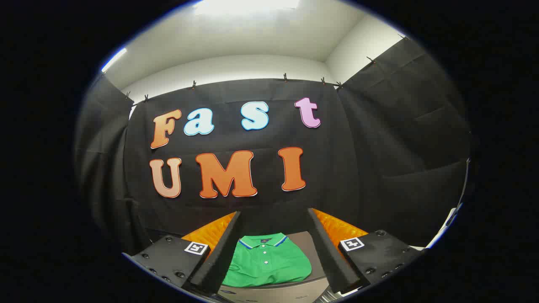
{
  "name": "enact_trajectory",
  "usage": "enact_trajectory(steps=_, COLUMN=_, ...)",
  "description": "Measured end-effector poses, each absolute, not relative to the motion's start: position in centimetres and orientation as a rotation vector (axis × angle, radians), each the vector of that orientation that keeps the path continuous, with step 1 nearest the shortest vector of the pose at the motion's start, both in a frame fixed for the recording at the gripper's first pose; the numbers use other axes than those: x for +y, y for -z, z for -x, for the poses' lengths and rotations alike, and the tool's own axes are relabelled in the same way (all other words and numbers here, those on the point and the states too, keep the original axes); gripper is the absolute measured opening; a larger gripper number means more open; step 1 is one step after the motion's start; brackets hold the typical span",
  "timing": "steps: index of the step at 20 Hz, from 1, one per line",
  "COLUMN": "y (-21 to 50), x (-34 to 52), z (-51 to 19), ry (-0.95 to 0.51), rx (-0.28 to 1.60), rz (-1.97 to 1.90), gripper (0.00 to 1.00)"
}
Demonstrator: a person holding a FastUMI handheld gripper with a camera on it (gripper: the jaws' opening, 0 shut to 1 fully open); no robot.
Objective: Put the clothes into the washing machine and then close the washing machine lid.
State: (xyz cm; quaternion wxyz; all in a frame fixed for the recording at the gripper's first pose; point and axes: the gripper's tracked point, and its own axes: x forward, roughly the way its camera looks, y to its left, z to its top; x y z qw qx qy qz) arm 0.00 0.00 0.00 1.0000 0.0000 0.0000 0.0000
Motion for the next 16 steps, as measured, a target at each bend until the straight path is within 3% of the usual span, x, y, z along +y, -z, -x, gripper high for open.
enact_trajectory(steps=16, y=-0.2, x=0.9, z=0.3, ry=-0.005, rx=-0.004, rz=-0.003, gripper=0.98)
